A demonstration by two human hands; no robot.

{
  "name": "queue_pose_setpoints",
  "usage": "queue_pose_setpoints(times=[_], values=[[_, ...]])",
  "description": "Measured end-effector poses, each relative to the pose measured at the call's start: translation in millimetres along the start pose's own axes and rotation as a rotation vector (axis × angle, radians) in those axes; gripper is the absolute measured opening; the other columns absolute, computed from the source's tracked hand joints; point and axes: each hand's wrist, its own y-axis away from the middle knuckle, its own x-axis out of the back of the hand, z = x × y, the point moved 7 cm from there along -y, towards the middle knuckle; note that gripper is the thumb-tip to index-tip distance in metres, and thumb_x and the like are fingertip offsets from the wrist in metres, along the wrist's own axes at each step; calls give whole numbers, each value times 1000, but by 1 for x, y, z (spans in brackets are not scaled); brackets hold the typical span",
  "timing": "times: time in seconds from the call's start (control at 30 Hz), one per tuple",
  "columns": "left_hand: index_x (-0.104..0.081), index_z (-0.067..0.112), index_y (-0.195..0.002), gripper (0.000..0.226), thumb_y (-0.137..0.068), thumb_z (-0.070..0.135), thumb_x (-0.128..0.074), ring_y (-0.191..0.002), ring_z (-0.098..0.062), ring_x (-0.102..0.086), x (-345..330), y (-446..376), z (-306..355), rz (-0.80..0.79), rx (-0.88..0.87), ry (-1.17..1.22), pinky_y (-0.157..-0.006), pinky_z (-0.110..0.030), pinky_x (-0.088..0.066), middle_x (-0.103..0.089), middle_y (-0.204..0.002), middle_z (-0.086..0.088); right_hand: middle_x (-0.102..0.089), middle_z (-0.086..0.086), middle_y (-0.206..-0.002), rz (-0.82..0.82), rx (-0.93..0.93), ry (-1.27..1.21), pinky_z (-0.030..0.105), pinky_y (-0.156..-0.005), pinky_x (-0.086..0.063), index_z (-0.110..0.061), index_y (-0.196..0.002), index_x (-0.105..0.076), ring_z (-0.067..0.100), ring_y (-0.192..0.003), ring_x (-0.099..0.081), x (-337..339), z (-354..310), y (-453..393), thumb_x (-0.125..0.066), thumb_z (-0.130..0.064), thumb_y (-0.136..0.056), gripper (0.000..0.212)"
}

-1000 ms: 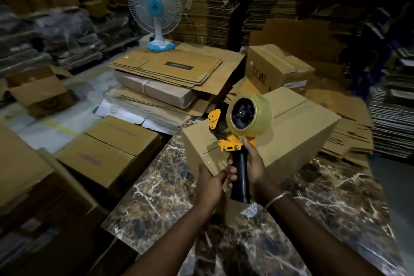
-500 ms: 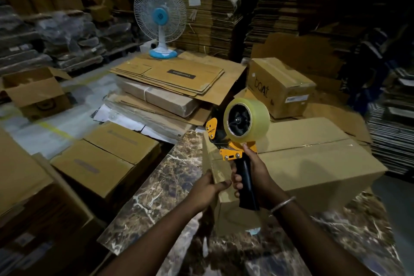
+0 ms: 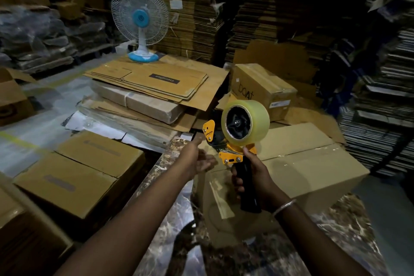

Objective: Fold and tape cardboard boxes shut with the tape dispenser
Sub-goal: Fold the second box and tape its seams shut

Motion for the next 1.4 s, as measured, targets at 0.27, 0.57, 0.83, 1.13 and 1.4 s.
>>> queue_pose_setpoints(times=[0.27,0.57,0.83,1.13,1.4], values=[[-59,-6,-85,42,-105,28,-46,-45,-21,-68,-25,0,-4,-251,259,-1,-49,-26,-57,-69,-61,-17,-37,3,-60,77,12,33,29,-52,-25,-13,-71,-47,17,-49,-30,0,-3,1,-41,-75,-86,64],[-54,-7,-71,33,-102,-2,-45,-36,-16,-62,-12,-24,13,-174,181,-77,-40,-20,-51,-62,-49,-18,-38,4,-61,107,-6,15,28,-52,-29,-12,-74,-48,18,-48,-32,-1,3,8,-44,-77,-81,65],[-56,8,-54,50,-102,0,-44,-30,-2,-50,-12,-36,28,-217,2,-601,-32,-13,-38,-54,-38,1,-42,0,-56,171,-90,1,25,-48,-28,-9,-85,-50,13,-43,-36,-5,30,14,-43,-69,-90,61],[-56,4,-64,25,-89,-1,-55,-60,-27,-55,5,-71,60,56,-280,-806,-55,-30,-45,-58,-67,-18,-38,2,-70,161,38,-54,26,-48,-20,-25,-112,-65,11,-51,-34,-15,34,17,-55,-62,-81,50],[-64,9,-57,36,-93,6,-64,-49,-19,-59,20,-91,72,82,-434,-941,-57,-28,-51,-61,-52,-7,-44,4,-68,184,54,29,30,-52,-24,-24,-101,-66,18,-55,-34,-22,42,17,-56,-71,-74,55]])
